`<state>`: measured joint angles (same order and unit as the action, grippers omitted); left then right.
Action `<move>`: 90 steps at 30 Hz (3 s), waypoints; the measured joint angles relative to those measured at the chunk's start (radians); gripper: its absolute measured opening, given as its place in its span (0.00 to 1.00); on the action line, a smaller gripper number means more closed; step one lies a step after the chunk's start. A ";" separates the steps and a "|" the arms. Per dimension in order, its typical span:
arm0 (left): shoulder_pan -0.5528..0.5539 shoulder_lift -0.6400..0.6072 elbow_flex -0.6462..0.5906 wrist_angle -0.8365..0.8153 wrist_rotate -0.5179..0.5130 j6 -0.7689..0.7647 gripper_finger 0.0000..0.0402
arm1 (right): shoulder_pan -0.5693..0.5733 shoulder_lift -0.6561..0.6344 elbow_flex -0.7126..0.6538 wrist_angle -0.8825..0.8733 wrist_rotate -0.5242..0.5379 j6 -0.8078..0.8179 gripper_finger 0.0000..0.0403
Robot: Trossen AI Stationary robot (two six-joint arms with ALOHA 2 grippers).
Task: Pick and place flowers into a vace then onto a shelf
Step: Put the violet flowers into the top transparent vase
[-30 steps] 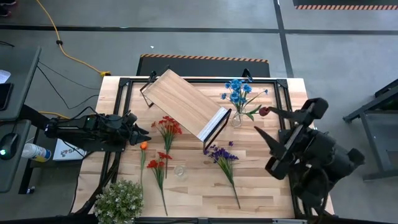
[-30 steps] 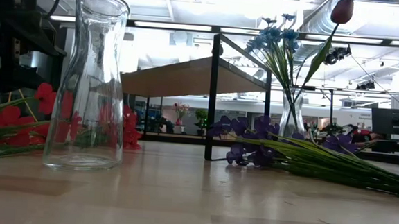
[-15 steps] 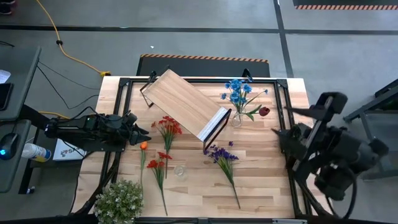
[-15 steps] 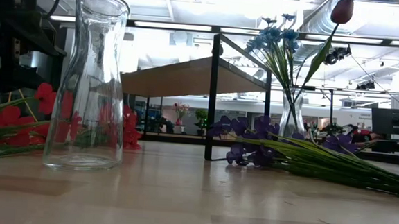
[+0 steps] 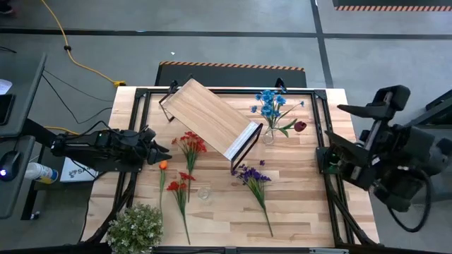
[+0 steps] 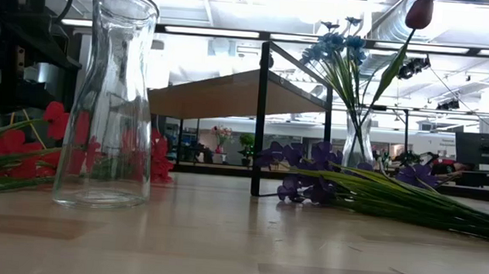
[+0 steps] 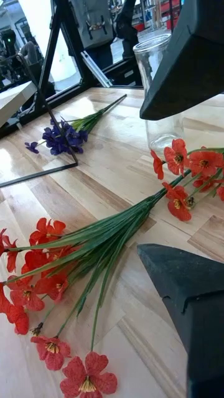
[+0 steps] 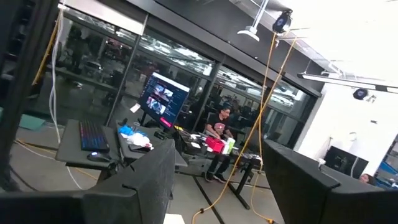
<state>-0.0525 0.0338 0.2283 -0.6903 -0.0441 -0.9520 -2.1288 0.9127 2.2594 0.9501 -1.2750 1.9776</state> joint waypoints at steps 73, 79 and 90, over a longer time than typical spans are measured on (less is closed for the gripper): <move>0.000 0.000 0.000 0.000 -0.079 -0.022 0.94 | 0.146 0.154 0.069 0.211 0.041 0.040 0.57; 0.000 0.000 0.000 0.000 -0.105 -0.022 0.94 | 0.155 0.214 0.095 0.211 0.041 0.056 0.57; 0.000 0.000 0.000 0.000 -0.203 -0.022 0.94 | 0.215 0.239 0.096 0.231 0.046 0.067 0.57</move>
<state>-0.0525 0.0341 0.2287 -0.6907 -0.2470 -0.9741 -1.9135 1.1518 2.3558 1.1811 -1.2287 2.0447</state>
